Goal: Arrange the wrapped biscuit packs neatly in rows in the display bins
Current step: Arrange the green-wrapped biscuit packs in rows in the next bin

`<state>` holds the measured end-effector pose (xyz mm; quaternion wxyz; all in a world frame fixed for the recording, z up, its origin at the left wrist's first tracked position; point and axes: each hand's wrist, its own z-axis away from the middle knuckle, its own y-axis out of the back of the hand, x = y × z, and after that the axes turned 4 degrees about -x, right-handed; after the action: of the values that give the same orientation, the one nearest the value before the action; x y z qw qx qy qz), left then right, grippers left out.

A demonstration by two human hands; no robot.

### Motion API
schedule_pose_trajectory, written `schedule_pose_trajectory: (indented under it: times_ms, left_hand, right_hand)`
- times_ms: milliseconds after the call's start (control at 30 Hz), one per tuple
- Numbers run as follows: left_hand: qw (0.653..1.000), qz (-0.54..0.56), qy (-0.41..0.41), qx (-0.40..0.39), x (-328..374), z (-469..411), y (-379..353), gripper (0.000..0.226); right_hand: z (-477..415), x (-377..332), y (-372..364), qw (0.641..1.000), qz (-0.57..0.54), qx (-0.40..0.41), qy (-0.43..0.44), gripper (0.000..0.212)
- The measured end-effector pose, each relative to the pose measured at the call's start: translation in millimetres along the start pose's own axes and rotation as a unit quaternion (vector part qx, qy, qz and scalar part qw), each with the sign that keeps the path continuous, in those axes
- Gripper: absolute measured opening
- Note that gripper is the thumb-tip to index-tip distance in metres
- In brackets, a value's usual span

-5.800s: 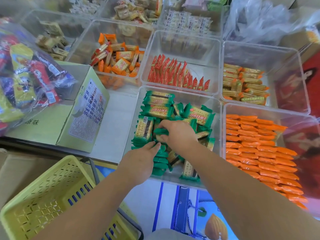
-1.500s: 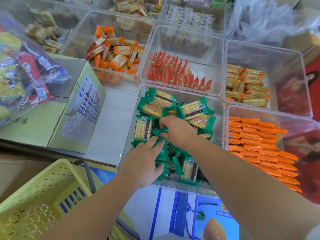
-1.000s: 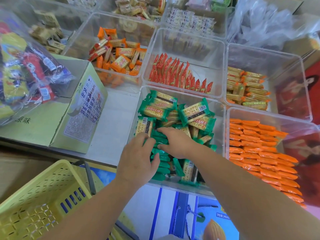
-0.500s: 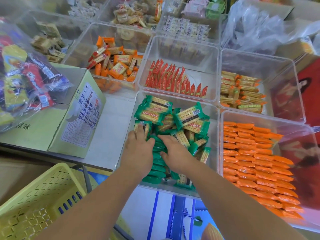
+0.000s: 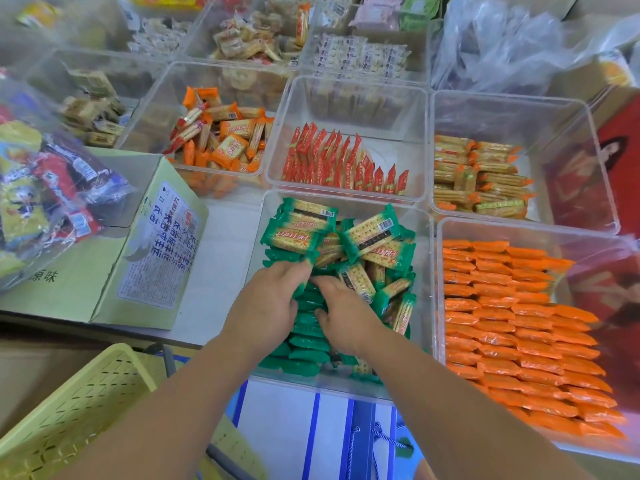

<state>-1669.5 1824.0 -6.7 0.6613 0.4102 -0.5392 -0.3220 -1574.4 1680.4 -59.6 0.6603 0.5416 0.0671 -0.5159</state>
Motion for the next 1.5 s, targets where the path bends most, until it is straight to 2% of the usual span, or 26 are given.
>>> schedule_pose_trajectory:
  times_ms: [67, 167, 400, 500, 600, 667, 767, 833, 933, 1067, 1233, 1400, 1500]
  left_hand:
    - [1.0, 0.002, -0.004, 0.02, 1, -7, 7, 0.057]
    - [1.0, -0.018, 0.001, 0.013, 3, -26, 15, 0.036]
    - [0.984, -0.143, 0.003, -0.106, 0, -56, 15, 0.017]
    - [0.969, -0.202, -0.008, -0.142, 3, -62, 10, 0.024]
    - [0.964, -0.223, -0.045, -0.136, 8, -65, 3, 0.046]
    - [0.971, -0.198, -0.045, -0.123, 12, -62, -3, 0.046]
    - [0.983, -0.15, -0.047, -0.091, 8, -55, -8, 0.022]
    - [0.989, -0.118, -0.058, -0.064, 3, -51, -11, 0.018]
    - [0.995, -0.085, -0.052, -0.032, -1, -50, -13, 0.023]
    - [0.999, 0.029, 0.028, -0.007, -14, -50, -7, 0.038]
    - [0.998, 0.025, 0.033, -0.048, -28, -52, -5, 0.032]
    - [0.997, 0.046, 0.034, -0.044, -28, -56, -5, 0.024]
    - [0.998, -0.014, 0.0, -0.06, -24, -56, -5, 0.024]
  right_hand:
    - [0, 1, 0, 1.0, 0.002, 0.004, 0.003, 0.057]
    - [1, 1, 0, 1.0, 0.006, 0.005, 0.003, 0.062]
    - [3, 4, -1, 1.0, 0.0, 0.011, 0.01, 0.062]
    - [6, 6, -3, 1.0, 0.002, 0.027, 0.001, 0.061]
    - [5, 5, -1, 0.999, -0.016, 0.034, 0.002, 0.058]
    - [6, 5, 1, 0.998, -0.044, 0.045, -0.015, 0.056]
    - [7, 9, 4, 0.996, -0.071, 0.042, -0.027, 0.057]
    - [8, 11, 5, 0.996, -0.075, 0.037, -0.024, 0.06]
    - [10, 13, 6, 0.996, -0.079, 0.04, -0.021, 0.059]
    - [14, 14, 6, 0.995, -0.083, 0.048, -0.017, 0.055]
    - [15, 15, 7, 0.995, -0.088, 0.045, -0.021, 0.051]
    - [15, 14, 5, 0.995, -0.088, 0.045, -0.025, 0.051]
    - [14, 14, 4, 0.996, -0.08, 0.041, -0.028, 0.051]
